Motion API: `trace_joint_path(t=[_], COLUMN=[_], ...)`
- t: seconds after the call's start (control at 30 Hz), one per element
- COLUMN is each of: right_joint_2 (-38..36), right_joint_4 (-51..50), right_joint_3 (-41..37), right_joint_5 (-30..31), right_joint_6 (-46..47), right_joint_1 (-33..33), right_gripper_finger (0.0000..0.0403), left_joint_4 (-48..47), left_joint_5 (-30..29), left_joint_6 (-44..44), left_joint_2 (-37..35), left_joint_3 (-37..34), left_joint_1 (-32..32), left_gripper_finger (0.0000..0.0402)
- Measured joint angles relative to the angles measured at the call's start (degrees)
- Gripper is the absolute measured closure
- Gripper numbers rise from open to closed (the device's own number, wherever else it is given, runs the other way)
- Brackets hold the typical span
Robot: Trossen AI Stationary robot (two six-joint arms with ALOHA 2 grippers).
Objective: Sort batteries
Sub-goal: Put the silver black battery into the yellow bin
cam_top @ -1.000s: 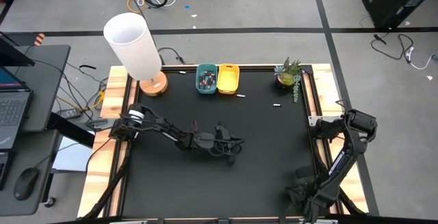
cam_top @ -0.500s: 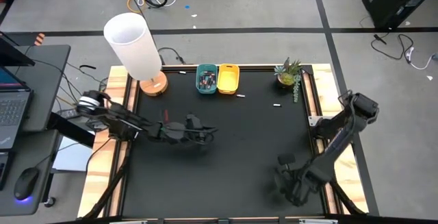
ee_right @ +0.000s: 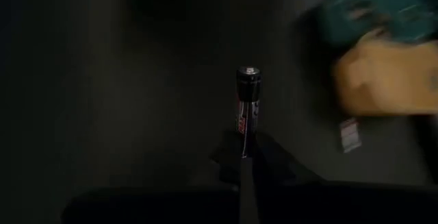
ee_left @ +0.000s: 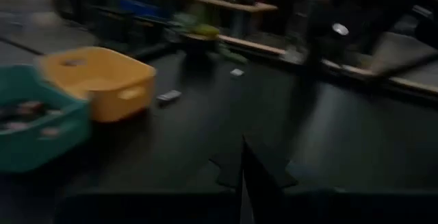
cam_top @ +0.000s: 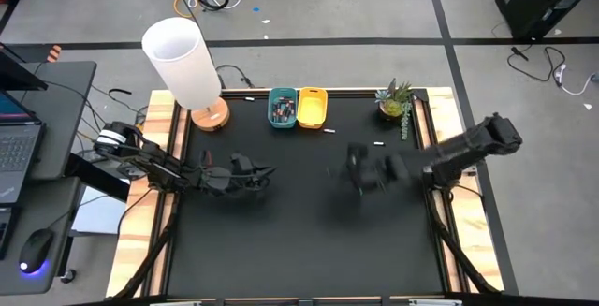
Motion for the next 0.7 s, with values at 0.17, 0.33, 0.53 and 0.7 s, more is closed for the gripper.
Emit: trace_joint_path(t=[0.17, 0.33, 0.53, 0.7], right_joint_2=[1.5, 7.4, 15.4, 20.4], right_joint_4=[13.0, 24.1, 30.1, 30.0], right_joint_3=[0.0, 0.0, 0.1, 3.0], right_joint_5=[-5.2, -8.2, -23.8, -24.2], right_joint_6=[-13.1, -17.7, -16.9, -17.3], right_joint_1=[-16.7, -32.6, -43.8, -46.4], right_gripper_finger=[0.0393, 0.0393, 0.0393, 0.0384], left_joint_4=[-2.3, -1.7, -2.1, -7.8], left_joint_5=[-4.4, -5.1, -5.1, 3.3], left_joint_6=[5.5, 5.9, 8.1, 3.9], left_joint_2=[0.0, 0.0, 0.0, 0.0], left_joint_3=[-0.1, 0.0, 0.3, 2.3], left_joint_1=[0.4, 0.8, 4.3, 12.1], left_gripper_finger=[0.0376, 0.0376, 0.0376, 0.0376])
